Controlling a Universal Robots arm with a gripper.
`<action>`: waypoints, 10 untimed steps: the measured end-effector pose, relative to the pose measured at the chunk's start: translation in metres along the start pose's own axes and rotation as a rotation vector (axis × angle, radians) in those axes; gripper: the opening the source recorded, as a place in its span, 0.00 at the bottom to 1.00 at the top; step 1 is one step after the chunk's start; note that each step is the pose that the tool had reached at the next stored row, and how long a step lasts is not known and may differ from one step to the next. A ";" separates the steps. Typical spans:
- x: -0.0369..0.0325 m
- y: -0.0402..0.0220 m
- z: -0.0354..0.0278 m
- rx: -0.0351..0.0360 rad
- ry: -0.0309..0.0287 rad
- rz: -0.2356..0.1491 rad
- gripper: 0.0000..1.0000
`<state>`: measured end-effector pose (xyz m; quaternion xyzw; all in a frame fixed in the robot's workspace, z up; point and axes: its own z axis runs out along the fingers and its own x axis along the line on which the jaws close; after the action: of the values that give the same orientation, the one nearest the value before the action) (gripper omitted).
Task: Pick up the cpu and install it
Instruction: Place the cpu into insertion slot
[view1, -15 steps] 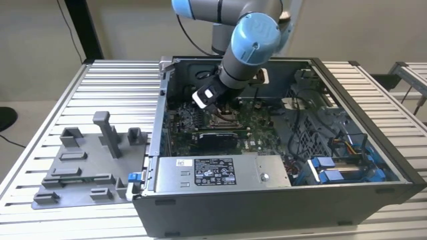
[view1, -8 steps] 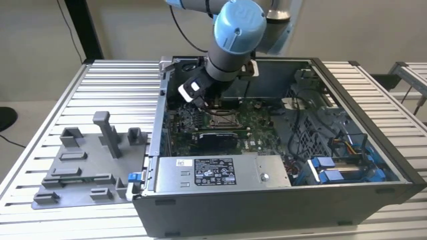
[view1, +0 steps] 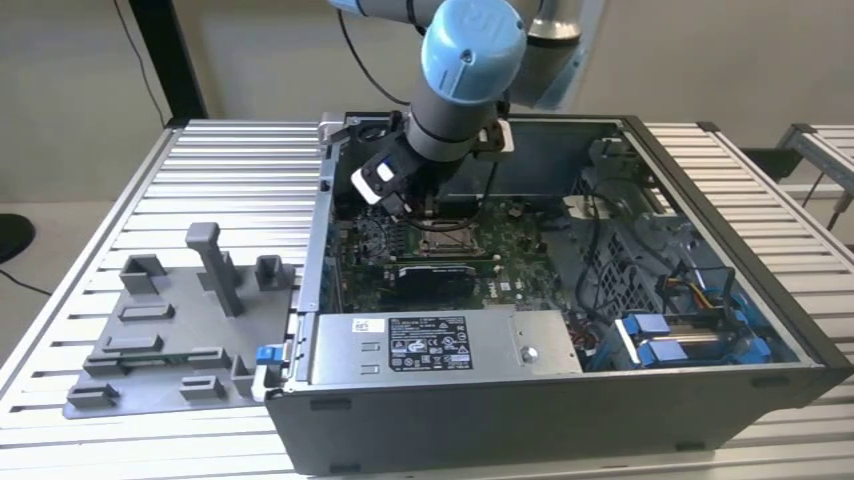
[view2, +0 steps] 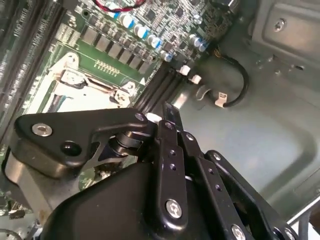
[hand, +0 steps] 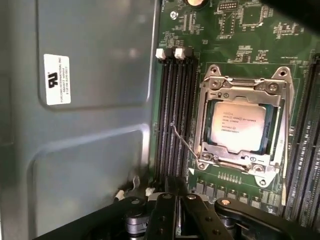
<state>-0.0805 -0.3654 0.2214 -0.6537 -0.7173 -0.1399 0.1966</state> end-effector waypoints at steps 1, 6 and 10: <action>0.0000 0.0000 -0.0001 0.0010 -0.0171 0.002 0.00; 0.0008 0.0000 0.0004 -0.0066 -0.0291 -0.002 0.00; 0.0010 0.0000 0.0006 -0.0069 -0.0251 -0.002 0.00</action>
<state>-0.0806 -0.3642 0.2213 -0.6554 -0.7198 -0.1344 0.1852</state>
